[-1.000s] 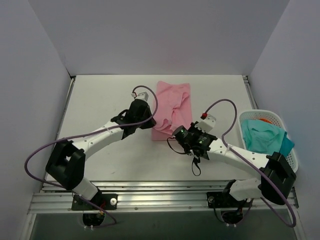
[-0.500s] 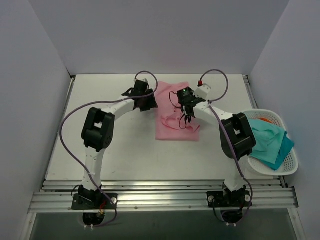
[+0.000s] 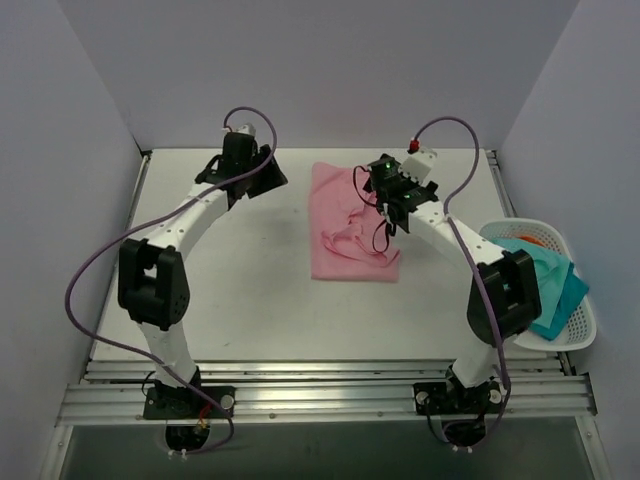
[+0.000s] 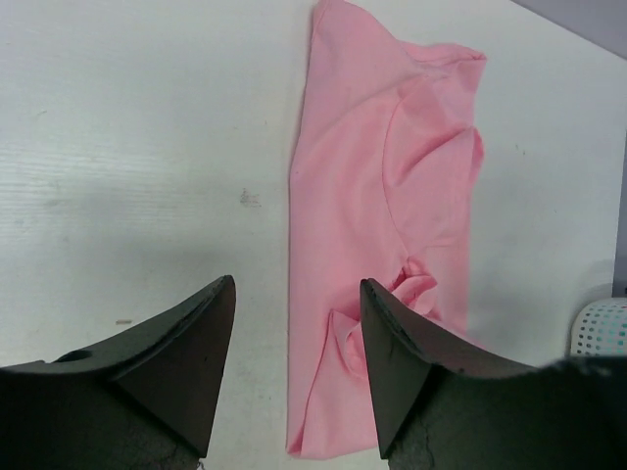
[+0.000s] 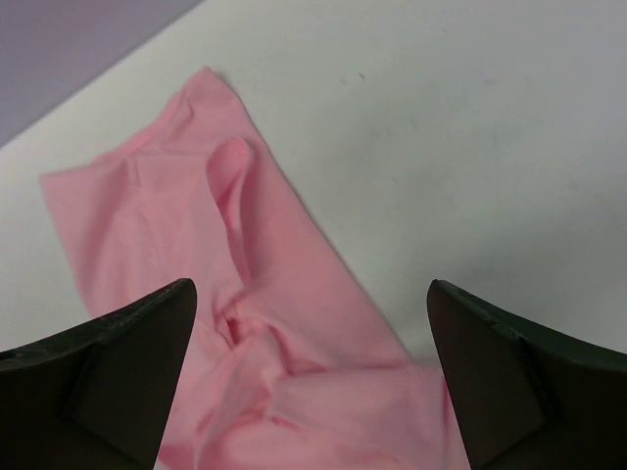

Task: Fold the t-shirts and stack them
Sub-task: Fold the tshirt

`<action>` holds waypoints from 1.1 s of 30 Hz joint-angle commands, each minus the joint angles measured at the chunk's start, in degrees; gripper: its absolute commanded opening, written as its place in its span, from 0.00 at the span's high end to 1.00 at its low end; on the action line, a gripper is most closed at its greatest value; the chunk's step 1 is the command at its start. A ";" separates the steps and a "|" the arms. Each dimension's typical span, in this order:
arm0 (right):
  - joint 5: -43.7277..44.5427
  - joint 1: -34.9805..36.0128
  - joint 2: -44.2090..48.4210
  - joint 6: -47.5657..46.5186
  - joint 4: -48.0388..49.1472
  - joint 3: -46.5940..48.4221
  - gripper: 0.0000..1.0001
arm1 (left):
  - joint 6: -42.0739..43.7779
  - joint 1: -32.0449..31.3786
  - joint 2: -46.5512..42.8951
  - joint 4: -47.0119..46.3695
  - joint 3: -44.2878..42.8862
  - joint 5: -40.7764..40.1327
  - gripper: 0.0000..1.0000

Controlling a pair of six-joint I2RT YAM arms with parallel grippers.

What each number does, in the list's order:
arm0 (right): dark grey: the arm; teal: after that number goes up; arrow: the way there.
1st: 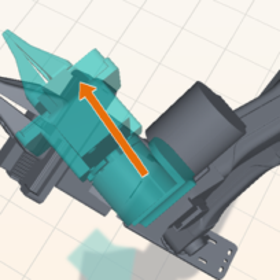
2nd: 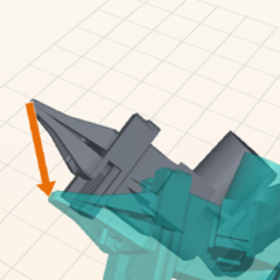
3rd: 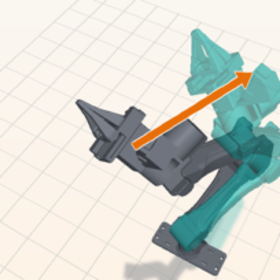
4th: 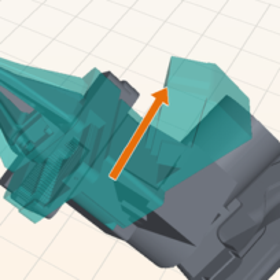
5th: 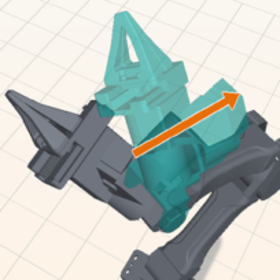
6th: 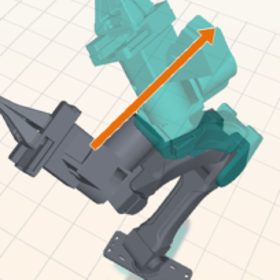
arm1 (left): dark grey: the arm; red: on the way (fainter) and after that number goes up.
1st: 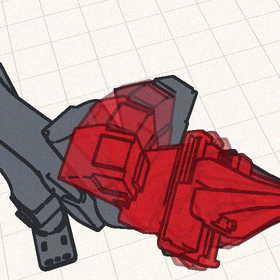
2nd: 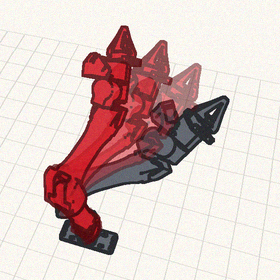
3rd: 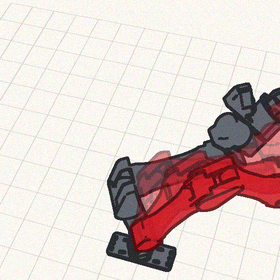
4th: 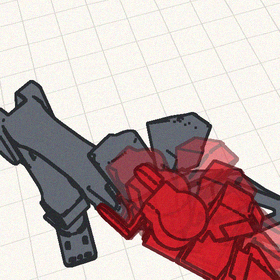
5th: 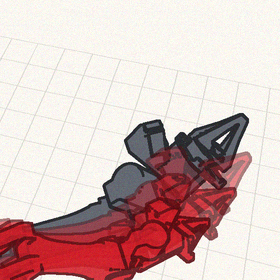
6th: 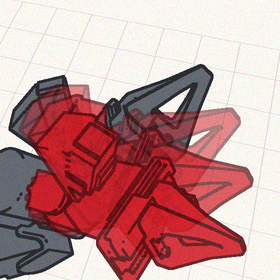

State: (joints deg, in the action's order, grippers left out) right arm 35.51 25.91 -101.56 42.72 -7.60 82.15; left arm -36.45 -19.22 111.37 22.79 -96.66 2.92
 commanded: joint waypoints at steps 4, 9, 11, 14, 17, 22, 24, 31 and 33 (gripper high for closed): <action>-4.65 3.53 14.98 7.02 1.08 -20.87 0.00 | -0.64 0.50 -13.62 -11.87 20.18 1.99 0.37; -3.95 6.08 19.20 10.10 4.42 -32.11 0.00 | -1.35 -1.51 -13.90 -17.77 26.34 6.13 0.37; -4.31 5.56 19.38 10.45 6.09 -33.89 0.00 | -1.26 -2.48 -11.98 -19.44 27.31 7.97 0.37; -5.18 3.63 17.46 10.02 7.85 -35.39 0.00 | -1.35 -4.41 -8.29 -24.79 28.11 10.87 0.37; -5.01 2.65 14.74 9.14 9.61 -34.69 0.00 | -1.08 -6.17 -4.68 -27.44 27.06 12.11 0.37; -4.92 1.60 11.04 8.08 10.41 -32.49 0.00 | -0.64 -7.41 -0.20 -28.85 24.07 13.78 0.37; -5.27 1.42 9.80 7.82 10.58 -31.53 0.00 | -0.56 -7.50 0.77 -28.68 22.66 13.96 0.37; -6.68 1.25 9.54 7.38 10.50 -30.03 0.00 | -0.20 -7.50 3.50 -28.32 19.76 14.22 0.37; -6.85 1.25 10.06 7.20 9.80 -29.25 0.00 | -0.12 -7.58 4.29 -28.41 19.41 14.40 0.37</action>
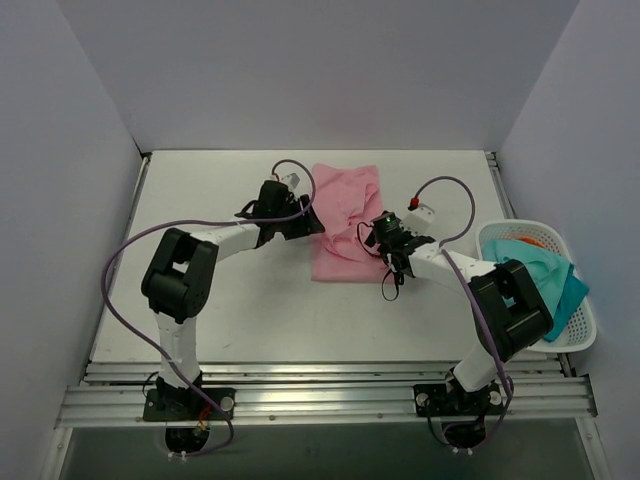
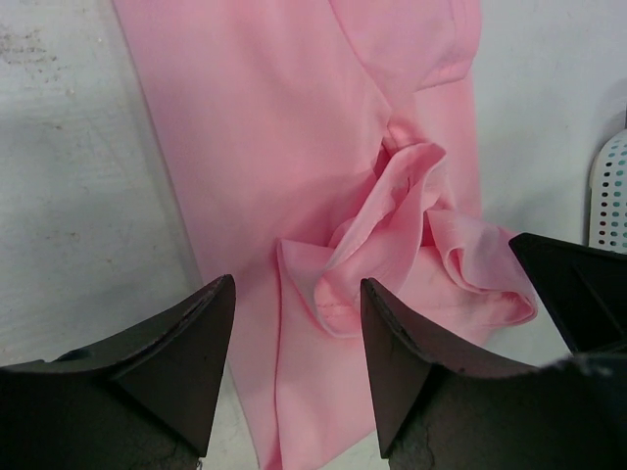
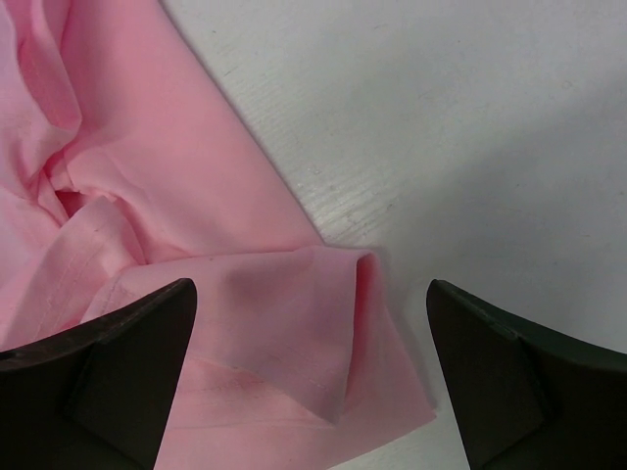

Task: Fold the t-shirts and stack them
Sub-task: Fold the tshirt

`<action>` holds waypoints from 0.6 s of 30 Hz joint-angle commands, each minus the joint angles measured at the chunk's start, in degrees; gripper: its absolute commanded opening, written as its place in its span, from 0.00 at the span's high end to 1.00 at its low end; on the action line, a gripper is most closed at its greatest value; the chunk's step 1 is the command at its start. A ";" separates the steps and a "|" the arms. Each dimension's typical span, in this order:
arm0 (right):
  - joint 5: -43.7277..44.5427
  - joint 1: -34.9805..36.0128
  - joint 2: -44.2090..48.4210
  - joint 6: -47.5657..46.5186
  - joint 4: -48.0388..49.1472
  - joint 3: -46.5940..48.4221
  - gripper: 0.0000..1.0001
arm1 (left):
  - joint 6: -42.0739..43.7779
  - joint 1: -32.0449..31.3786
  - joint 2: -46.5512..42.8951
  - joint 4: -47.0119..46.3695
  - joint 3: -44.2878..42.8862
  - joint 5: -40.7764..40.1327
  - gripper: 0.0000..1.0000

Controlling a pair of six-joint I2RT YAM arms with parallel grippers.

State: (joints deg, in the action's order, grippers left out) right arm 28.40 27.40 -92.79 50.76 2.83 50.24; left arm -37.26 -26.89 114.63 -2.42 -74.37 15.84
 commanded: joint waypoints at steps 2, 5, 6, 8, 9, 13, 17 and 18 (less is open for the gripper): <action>-0.27 -0.24 1.91 -1.10 -1.25 3.11 0.03 | 0.61 0.18 1.47 -3.21 -3.41 1.48 0.38; -1.42 -0.06 2.88 -0.84 -1.34 3.20 0.11 | 0.34 0.09 2.18 -3.65 -3.68 1.57 0.38; -1.68 0.11 3.06 -0.58 -1.34 3.11 0.12 | 0.25 0.18 2.44 -3.74 -3.77 1.65 0.38; -2.30 0.98 3.49 0.03 -1.07 2.76 0.13 | 0.17 0.18 2.53 -3.74 -4.03 1.83 0.38; -2.21 1.43 3.41 0.21 -1.07 2.76 0.14 | 0.08 0.09 2.53 -3.82 -4.03 1.83 0.38; -1.33 3.27 3.15 1.09 -1.86 2.94 0.19 | 0.08 0.00 2.18 -3.74 -4.12 1.66 0.38; -0.55 5.47 3.15 2.32 -2.48 3.20 0.21 | -0.19 0.00 2.53 -3.91 -4.21 1.65 0.38; -0.28 6.34 3.23 2.58 -2.57 3.20 0.22 | -0.27 0.00 2.62 -4.00 -4.21 1.65 0.38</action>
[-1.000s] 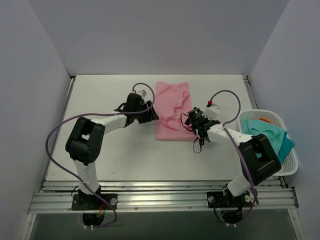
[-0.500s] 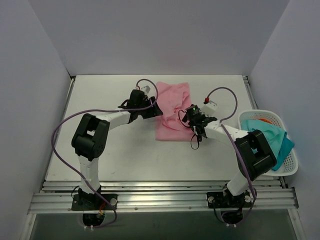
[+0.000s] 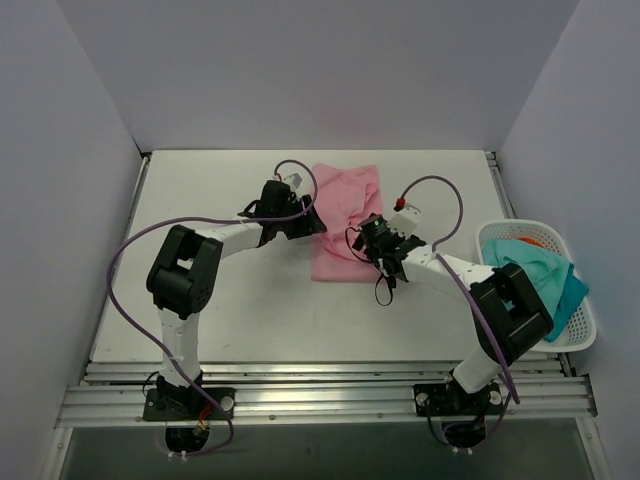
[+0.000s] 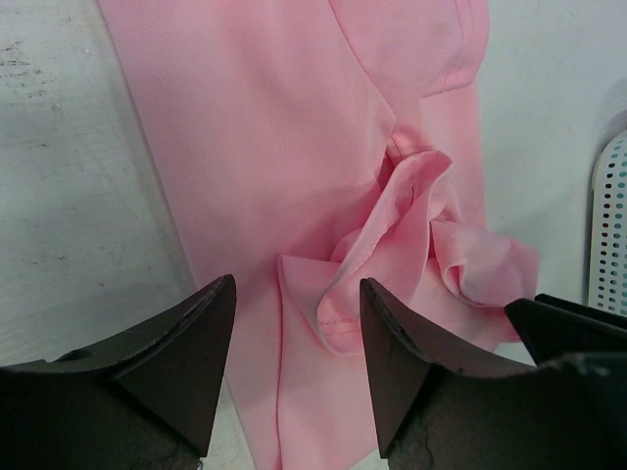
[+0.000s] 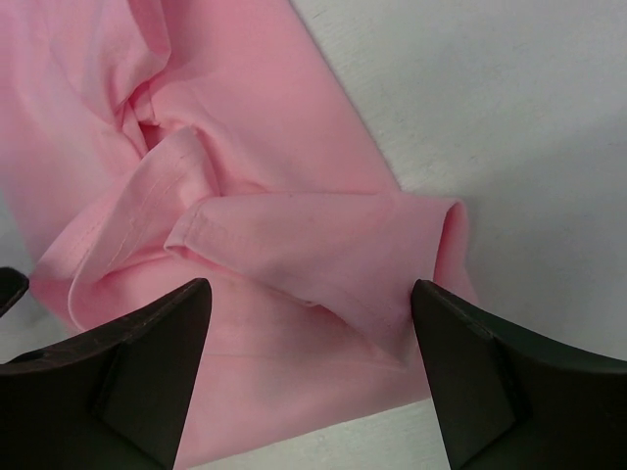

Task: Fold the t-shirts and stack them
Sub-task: Fold the tshirt

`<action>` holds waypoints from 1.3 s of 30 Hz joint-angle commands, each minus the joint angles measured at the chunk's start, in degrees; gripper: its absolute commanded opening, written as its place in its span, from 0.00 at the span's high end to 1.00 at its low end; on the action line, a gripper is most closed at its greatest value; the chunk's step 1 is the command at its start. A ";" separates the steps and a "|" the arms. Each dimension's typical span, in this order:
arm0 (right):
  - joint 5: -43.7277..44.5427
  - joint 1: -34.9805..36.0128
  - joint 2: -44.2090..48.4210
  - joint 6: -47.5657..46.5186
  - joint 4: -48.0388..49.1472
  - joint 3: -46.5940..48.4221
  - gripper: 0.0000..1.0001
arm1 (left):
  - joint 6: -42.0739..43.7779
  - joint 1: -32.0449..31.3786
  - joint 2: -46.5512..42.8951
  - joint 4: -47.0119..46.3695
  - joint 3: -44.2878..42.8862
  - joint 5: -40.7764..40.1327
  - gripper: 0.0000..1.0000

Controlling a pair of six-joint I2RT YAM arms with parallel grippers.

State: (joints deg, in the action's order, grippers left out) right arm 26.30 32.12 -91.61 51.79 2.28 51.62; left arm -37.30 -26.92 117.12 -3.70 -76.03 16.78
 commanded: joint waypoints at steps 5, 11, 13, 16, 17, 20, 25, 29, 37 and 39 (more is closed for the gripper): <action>2.61 2.25 1.96 2.35 -2.02 0.95 0.27 | -0.14 -0.07 -0.05 -2.80 -2.37 0.80 0.38; 2.87 2.07 1.53 2.61 -1.58 -0.20 0.38 | 0.30 -0.07 -0.93 -2.27 -1.75 0.54 0.38; 2.96 2.16 1.79 2.70 -1.41 -0.99 0.43 | 0.38 -0.07 -1.10 -2.36 -1.40 0.45 0.38; 3.05 2.07 2.49 2.79 -1.14 -2.74 0.54 | 0.38 0.02 -1.37 -2.36 -1.23 0.45 0.38; 3.22 2.07 2.75 2.88 -0.97 -3.27 0.56 | 0.38 0.02 -1.37 -2.53 -0.97 0.45 0.38; 3.23 2.07 3.72 3.05 -0.09 -5.47 0.59 | 0.21 0.02 -1.54 -2.97 -0.35 0.45 0.38; 2.88 1.89 3.99 3.05 0.97 -7.49 0.74 | -0.23 0.02 -1.89 -4.03 0.88 0.63 0.38; 2.52 1.54 4.16 2.88 1.32 -8.11 0.82 | -0.41 0.11 -2.16 -4.29 1.23 0.89 0.38; 2.00 0.40 3.81 2.09 2.02 -8.11 0.98 | -0.49 0.02 -3.83 -3.77 1.15 1.24 0.38; 1.82 0.14 3.46 2.00 2.28 -8.11 1.00 | -0.67 0.02 -4.44 -3.50 0.97 1.50 0.38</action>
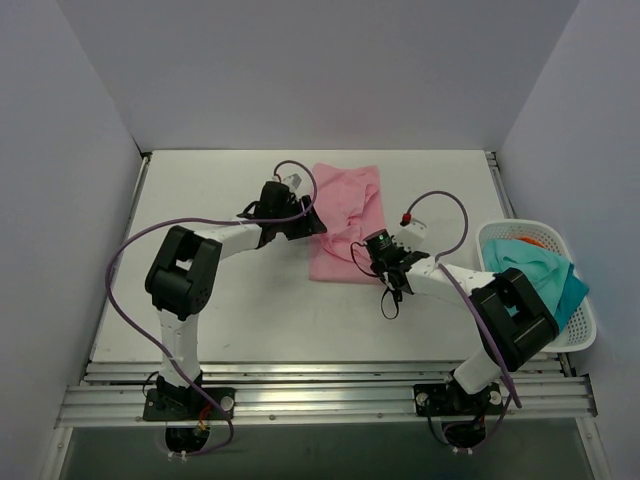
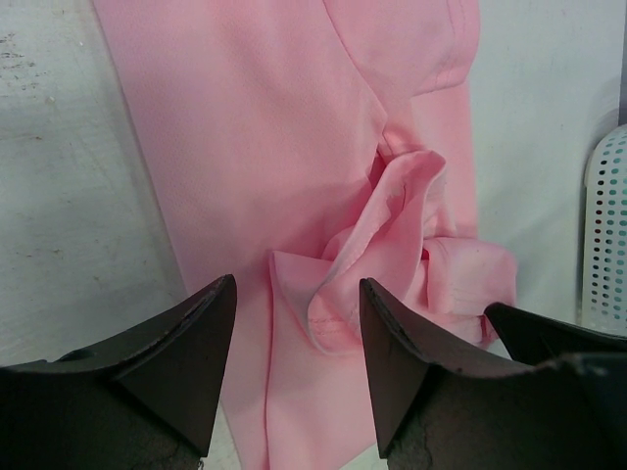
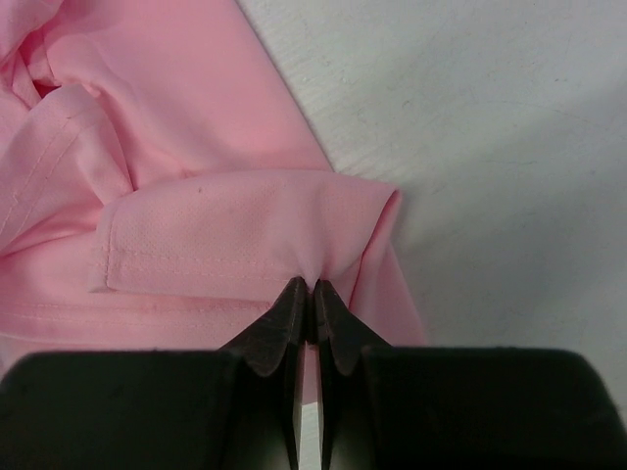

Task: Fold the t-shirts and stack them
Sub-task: Fold the tshirt

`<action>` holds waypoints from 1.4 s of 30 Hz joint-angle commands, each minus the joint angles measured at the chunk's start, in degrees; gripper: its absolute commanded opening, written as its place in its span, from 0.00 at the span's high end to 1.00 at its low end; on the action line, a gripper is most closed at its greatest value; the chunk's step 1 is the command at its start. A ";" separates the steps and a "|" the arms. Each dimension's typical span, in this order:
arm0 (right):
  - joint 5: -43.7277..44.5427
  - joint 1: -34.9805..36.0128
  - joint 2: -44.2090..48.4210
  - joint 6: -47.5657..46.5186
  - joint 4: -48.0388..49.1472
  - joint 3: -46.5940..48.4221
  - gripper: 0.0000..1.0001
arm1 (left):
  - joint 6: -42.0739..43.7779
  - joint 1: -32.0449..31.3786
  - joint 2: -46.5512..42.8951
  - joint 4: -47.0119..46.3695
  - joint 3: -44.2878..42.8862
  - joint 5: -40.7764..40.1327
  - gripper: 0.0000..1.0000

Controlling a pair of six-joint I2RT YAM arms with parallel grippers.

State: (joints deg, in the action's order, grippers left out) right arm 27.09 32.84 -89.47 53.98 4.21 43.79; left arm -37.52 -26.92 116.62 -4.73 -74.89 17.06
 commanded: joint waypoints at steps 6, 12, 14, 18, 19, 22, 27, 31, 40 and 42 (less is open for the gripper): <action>0.42 -1.20 0.35 -0.54 1.15 -0.02 1.00 | -1.68 -0.42 -4.47 -2.21 -0.96 2.98 0.38; -0.02 -1.73 -0.18 -0.80 1.77 -0.11 1.00 | -1.86 -2.17 -5.17 -1.51 -1.39 2.80 0.38; -0.11 -1.81 -0.44 -0.89 2.12 -0.11 1.00 | -1.86 -2.87 -4.47 -1.33 -1.83 2.89 0.38; -0.37 -1.90 -1.05 -0.89 2.47 -0.20 1.00 | -1.86 -3.93 -3.07 -1.24 -2.80 2.80 0.38; -0.46 -1.90 -1.06 -0.89 2.47 -0.20 1.00 | -1.86 -4.11 -2.89 -1.24 -2.98 2.80 0.38; -0.46 -1.99 -0.97 -0.98 2.47 -0.28 1.00 | -1.51 -4.46 -2.45 -0.90 -3.07 2.45 0.38; -0.64 -2.34 -0.79 -1.07 2.82 -0.81 1.00 | -0.28 -4.55 -2.97 0.69 -3.07 0.17 0.39; -1.07 -2.52 -0.97 -0.98 3.35 -1.43 1.00 | 0.60 -4.64 -2.89 1.74 -3.15 -0.62 0.39; -1.52 -2.78 -1.67 -1.33 4.14 -1.43 1.00 | 4.20 -6.04 -2.97 7.80 -4.74 -6.76 0.46; -1.60 -2.78 -1.76 -1.33 4.23 -1.43 1.00 | 5.17 -6.13 -4.46 8.68 -4.12 -8.96 0.46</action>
State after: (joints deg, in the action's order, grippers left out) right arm 24.97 30.52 -90.59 53.47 8.51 42.61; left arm -35.22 -32.36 114.76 0.95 -77.30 12.40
